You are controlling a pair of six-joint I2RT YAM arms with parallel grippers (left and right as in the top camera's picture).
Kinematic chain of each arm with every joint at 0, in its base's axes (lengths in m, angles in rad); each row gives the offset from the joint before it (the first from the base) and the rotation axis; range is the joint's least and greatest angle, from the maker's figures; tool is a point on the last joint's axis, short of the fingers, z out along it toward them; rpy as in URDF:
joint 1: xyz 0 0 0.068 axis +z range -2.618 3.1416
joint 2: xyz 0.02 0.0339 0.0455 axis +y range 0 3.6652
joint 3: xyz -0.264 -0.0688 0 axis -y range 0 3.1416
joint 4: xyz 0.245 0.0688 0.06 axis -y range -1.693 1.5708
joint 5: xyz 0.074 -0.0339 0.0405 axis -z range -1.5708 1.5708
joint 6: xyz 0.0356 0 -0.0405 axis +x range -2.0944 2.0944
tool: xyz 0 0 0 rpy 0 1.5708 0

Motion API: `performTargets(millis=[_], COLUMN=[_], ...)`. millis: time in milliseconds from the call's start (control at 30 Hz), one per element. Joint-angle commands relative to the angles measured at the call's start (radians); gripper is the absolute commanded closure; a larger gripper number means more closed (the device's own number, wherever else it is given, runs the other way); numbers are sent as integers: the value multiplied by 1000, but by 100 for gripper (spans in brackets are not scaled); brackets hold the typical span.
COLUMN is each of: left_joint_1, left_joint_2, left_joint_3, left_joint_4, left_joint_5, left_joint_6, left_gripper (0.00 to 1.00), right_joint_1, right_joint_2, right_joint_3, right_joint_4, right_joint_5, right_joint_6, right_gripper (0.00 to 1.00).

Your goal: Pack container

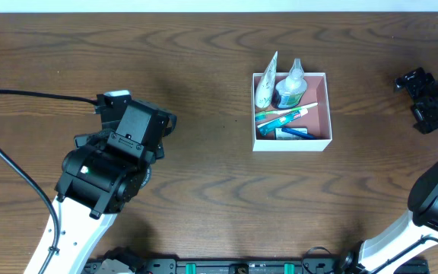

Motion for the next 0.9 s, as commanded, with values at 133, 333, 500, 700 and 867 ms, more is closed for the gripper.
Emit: performTargets(millis=[133, 333, 500, 700, 867], left_joint_1=[10, 123, 300, 398, 421], left_joint_2=[-31, -224, -475, -734, -922], left_joint_3=[-35, -271, -642, -957, -1092], left_joint_4=[30, 282, 630, 908, 979], left_joint_5=[35, 106, 326, 444, 444], left_joint_6=[-11, -3, 232, 324, 324], left_gripper=[2, 2, 2, 2, 2], right_joint_1=[-5, -5, -5, -5, -5], right_joint_2=[0, 0, 0, 0, 0], right_joint_3=[1, 1, 1, 1, 1], right_joint_4=[-1, -1, -1, -1, -1], right_joint_5=[0, 0, 0, 0, 0], right_joint_6=[11, 11, 11, 11, 11], right_gripper=[1, 1, 1, 1, 1])
